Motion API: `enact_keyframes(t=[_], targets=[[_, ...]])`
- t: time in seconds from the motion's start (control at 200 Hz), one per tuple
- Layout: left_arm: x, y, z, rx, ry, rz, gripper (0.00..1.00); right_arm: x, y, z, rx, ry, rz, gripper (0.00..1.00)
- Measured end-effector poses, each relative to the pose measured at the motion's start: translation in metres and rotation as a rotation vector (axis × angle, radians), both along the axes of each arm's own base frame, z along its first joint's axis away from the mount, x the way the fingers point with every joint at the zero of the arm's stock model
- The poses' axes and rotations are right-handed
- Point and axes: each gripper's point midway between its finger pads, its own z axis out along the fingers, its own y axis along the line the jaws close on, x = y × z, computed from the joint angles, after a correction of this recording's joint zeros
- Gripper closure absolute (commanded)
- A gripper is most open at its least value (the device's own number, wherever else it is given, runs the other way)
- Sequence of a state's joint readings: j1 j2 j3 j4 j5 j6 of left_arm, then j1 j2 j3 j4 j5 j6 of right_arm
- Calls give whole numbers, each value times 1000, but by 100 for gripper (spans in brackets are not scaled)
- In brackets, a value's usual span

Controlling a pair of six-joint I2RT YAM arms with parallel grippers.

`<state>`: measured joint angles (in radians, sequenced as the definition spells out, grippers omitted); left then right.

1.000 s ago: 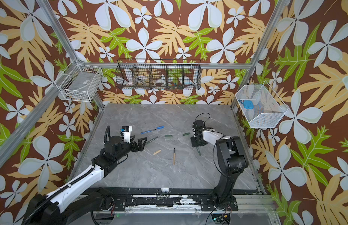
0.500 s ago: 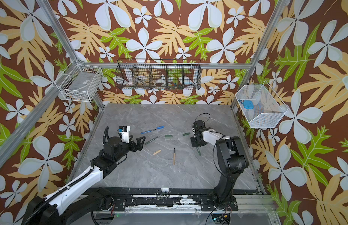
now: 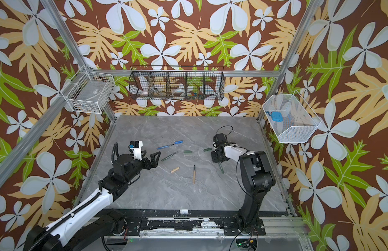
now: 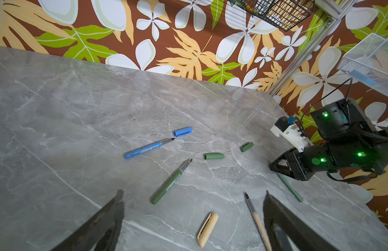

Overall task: Insert pens into pen caps
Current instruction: Pick up a pen from the middle-right of the table, then pass a pen.

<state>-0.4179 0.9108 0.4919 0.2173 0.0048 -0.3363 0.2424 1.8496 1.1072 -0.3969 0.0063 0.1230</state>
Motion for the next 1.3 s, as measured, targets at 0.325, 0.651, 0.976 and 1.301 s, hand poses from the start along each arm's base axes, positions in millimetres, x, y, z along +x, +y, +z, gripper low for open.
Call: enact_keyframes(t=[0.325,0.651,0.976,1.301], targets=[[-1,-1,-1,4,1,-8,0,-3,-5,4,-20,6,-7,92],[-5,-25,-16,0,48,-133,0,-6,3,38,81,-37,-3,97],[-23,-112,-24,-73,73,-401,4,0,38,98,339,-215,29,100],[-38,-202,-19,-209,109,-647,10,-19,69,144,658,-365,39,100]])
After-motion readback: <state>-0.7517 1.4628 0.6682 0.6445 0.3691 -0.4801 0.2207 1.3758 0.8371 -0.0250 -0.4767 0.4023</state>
